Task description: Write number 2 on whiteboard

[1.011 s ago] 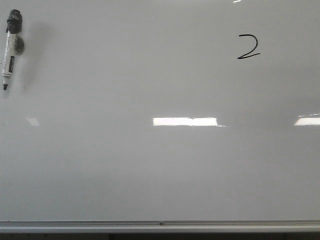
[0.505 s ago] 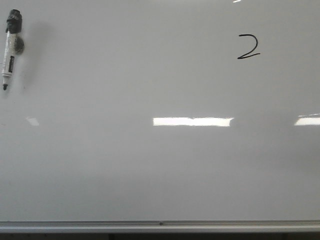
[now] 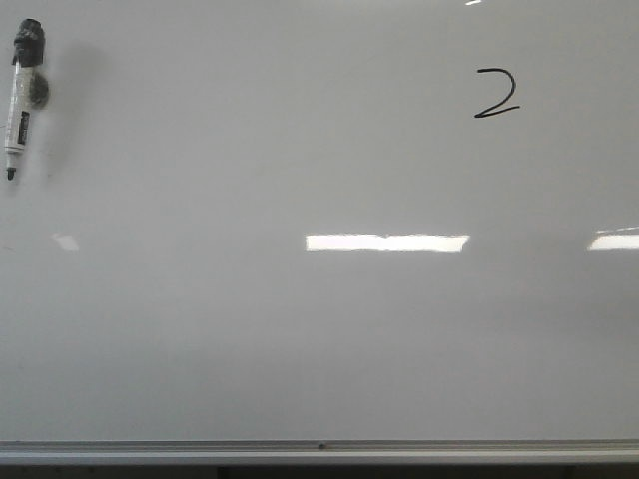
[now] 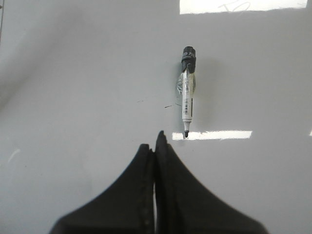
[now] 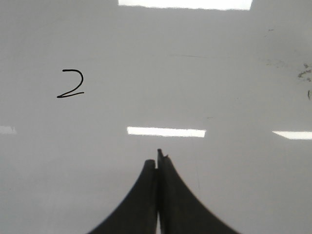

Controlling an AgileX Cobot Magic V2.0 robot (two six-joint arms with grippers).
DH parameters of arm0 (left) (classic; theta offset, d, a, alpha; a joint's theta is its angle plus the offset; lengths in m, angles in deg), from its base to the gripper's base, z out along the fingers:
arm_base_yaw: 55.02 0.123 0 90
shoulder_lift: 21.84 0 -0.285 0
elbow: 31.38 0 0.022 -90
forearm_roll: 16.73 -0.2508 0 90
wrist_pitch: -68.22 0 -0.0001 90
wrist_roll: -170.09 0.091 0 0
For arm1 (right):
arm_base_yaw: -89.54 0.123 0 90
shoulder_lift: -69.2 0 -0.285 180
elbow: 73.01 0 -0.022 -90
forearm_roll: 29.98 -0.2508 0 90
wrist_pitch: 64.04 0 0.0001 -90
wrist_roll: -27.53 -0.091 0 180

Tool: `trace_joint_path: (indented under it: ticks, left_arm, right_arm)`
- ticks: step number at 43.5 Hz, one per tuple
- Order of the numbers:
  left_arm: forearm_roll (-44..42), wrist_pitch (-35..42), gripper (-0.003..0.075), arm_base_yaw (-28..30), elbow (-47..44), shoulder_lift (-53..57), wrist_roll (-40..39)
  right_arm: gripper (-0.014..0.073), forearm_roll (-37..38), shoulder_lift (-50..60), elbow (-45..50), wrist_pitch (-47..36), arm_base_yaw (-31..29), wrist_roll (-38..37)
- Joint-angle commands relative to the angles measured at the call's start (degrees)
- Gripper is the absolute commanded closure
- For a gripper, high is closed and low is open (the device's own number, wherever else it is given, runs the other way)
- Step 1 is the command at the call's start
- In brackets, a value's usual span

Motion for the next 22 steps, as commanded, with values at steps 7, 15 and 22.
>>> trace_joint_path:
  ticks: [7, 15, 22]
  left_arm:
    - [0.6, 5.0, 0.0741, -0.4, -0.3, 0.8, 0.0]
    - [0.6, 5.0, 0.0741, -0.4, -0.3, 0.8, 0.0]
    - [0.6, 5.0, 0.0741, -0.4, -0.3, 0.8, 0.0]
  right_arm:
    - [0.0661, -0.2, 1.1, -0.9, -5.0, 0.0, 0.0]
    - [0.0661, -0.2, 1.1, -0.9, -5.0, 0.0, 0.0]
    - [0.0661, -0.2, 1.1, -0.9, -5.0, 0.0, 0.0]
